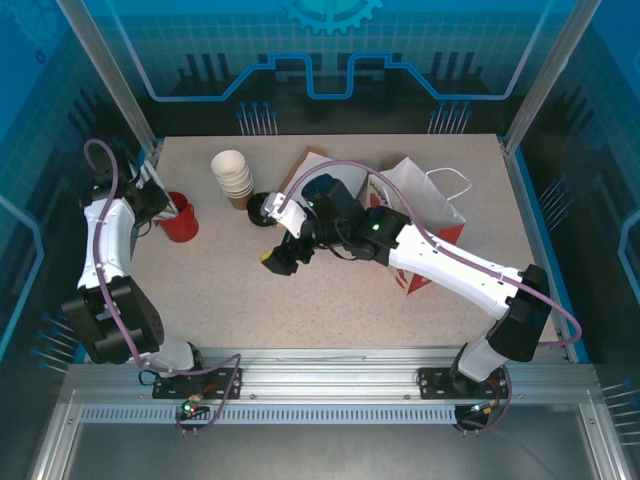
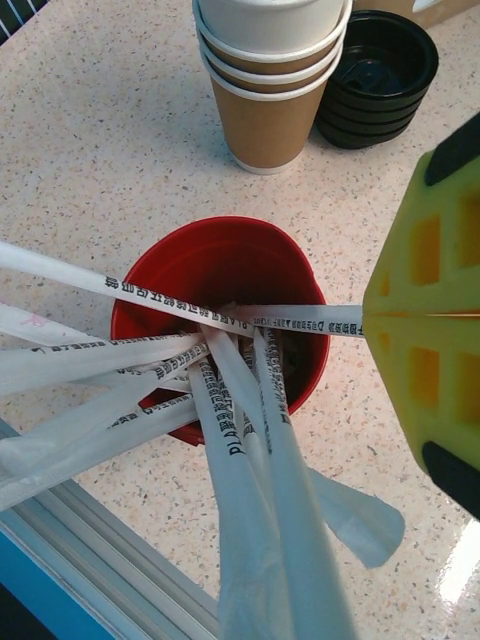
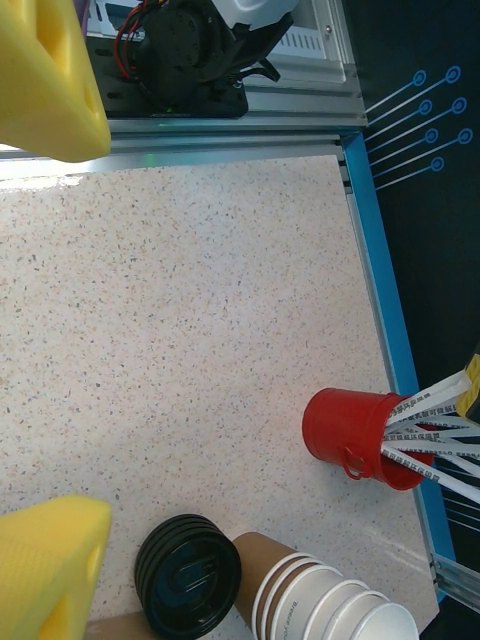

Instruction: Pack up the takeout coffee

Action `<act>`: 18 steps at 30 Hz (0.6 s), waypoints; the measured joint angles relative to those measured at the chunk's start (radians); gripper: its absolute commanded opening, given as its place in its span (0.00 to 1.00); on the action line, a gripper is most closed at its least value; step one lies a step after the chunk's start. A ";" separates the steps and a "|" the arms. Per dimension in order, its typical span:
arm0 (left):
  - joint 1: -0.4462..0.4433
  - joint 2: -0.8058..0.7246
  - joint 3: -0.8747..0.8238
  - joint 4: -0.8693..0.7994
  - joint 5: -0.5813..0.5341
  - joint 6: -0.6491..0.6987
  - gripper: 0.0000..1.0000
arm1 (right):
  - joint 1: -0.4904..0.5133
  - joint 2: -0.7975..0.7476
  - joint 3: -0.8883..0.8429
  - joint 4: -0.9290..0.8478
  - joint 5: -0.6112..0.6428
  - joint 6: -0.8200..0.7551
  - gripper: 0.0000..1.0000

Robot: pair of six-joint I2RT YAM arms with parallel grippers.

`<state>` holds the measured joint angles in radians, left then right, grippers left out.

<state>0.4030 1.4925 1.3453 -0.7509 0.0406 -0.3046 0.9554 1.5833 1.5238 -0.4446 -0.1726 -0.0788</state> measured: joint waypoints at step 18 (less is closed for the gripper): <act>0.000 0.000 -0.002 -0.015 -0.001 0.042 0.44 | 0.000 0.000 0.000 -0.019 0.000 0.007 0.87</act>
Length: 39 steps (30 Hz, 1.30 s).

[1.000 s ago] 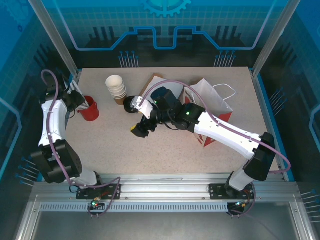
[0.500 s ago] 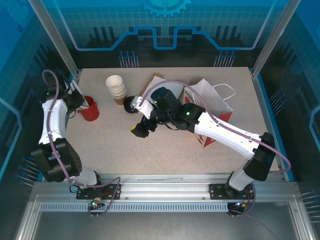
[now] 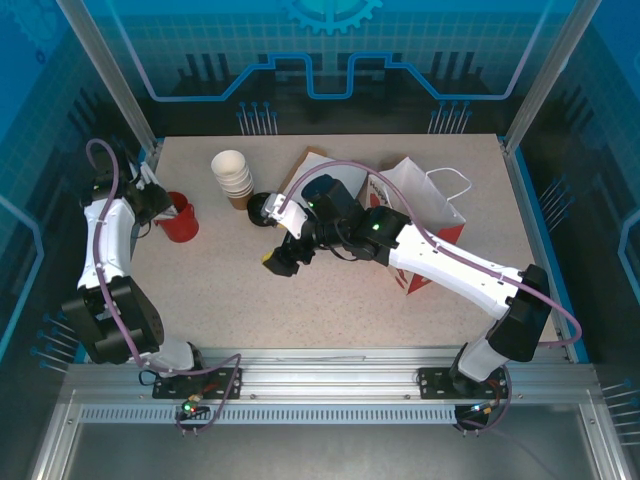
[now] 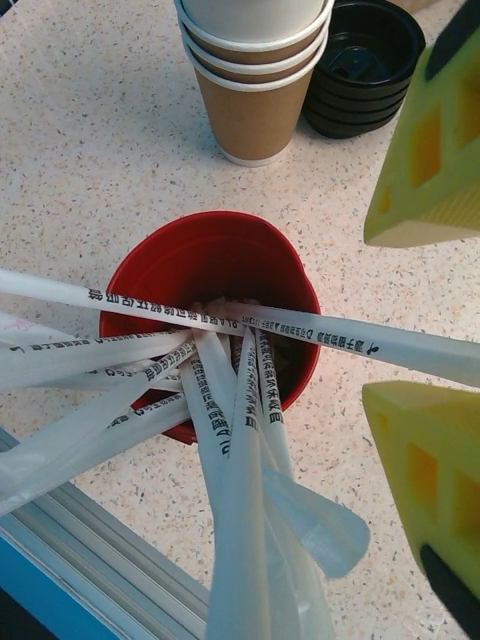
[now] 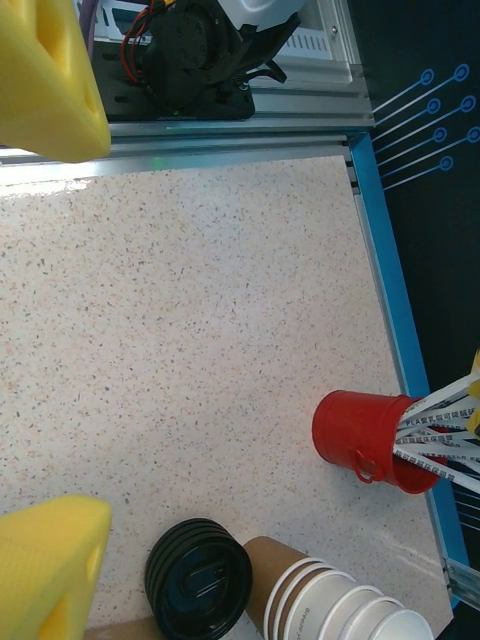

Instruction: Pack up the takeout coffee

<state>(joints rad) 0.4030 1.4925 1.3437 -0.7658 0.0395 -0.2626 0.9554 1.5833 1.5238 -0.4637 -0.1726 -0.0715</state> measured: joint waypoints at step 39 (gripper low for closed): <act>-0.098 -0.416 0.210 -0.140 -0.014 0.027 0.03 | -0.052 -0.119 0.136 -0.187 0.041 0.004 0.88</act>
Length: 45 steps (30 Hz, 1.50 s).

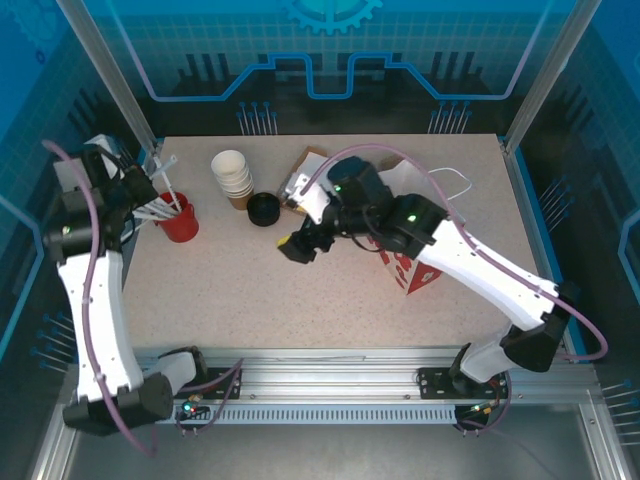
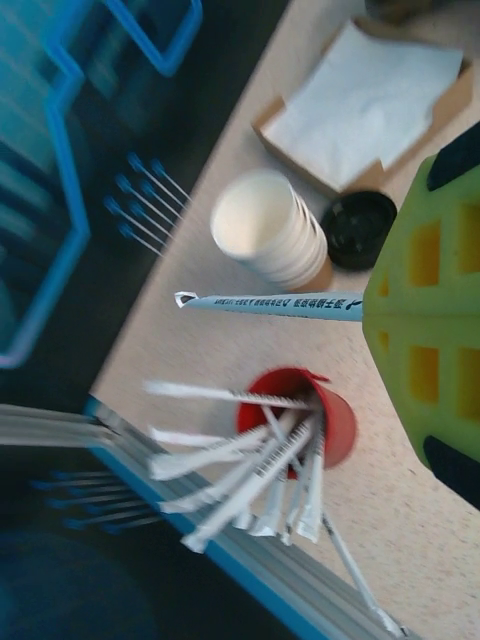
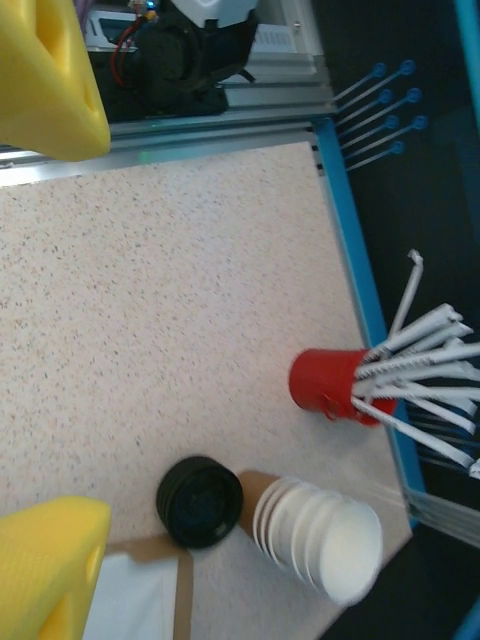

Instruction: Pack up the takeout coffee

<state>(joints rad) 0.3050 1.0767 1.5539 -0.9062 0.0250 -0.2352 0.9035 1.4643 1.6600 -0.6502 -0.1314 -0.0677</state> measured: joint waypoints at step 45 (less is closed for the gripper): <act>-0.953 1.137 1.105 -0.244 0.182 0.100 0.39 | -0.628 -0.391 -0.137 -0.363 0.074 0.087 0.88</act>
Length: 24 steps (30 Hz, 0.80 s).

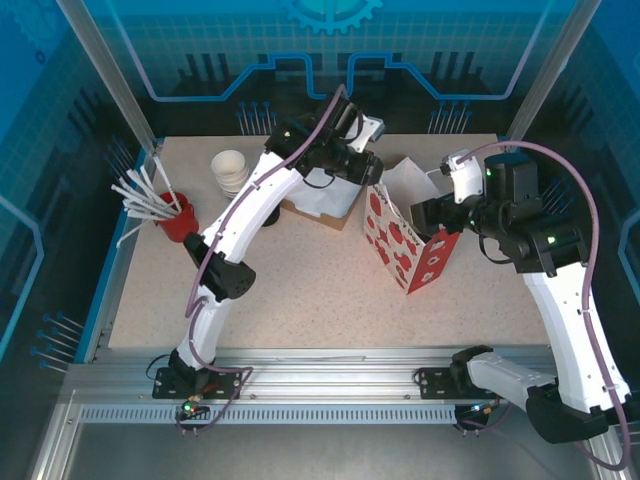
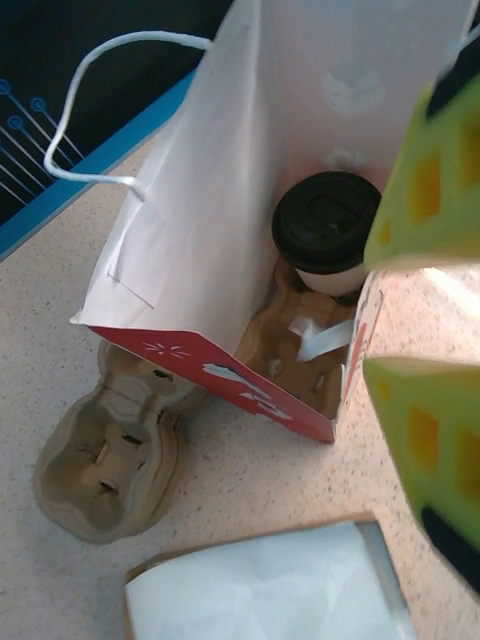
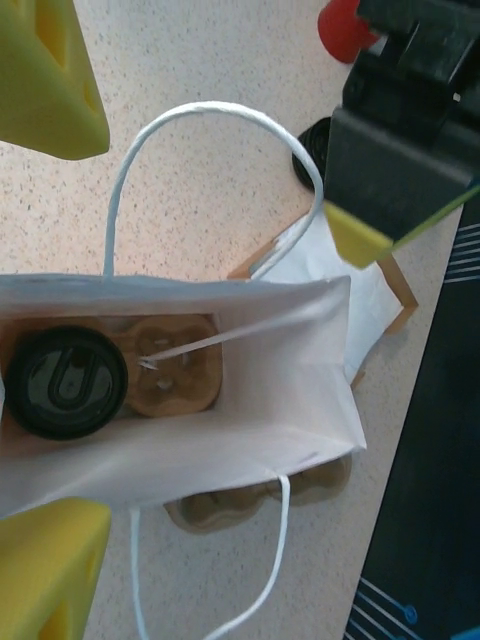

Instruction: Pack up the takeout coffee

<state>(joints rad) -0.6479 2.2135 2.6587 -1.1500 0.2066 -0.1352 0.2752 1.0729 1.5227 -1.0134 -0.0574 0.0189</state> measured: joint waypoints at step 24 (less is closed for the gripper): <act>0.230 0.046 -0.475 0.369 -0.262 -0.039 0.72 | 0.171 0.005 -0.070 0.265 -0.139 0.034 0.90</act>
<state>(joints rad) -0.4179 2.2593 2.1841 -0.7807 -0.0551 -0.1738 0.4465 1.0779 1.4528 -0.7483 -0.1967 0.0532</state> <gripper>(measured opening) 0.699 0.896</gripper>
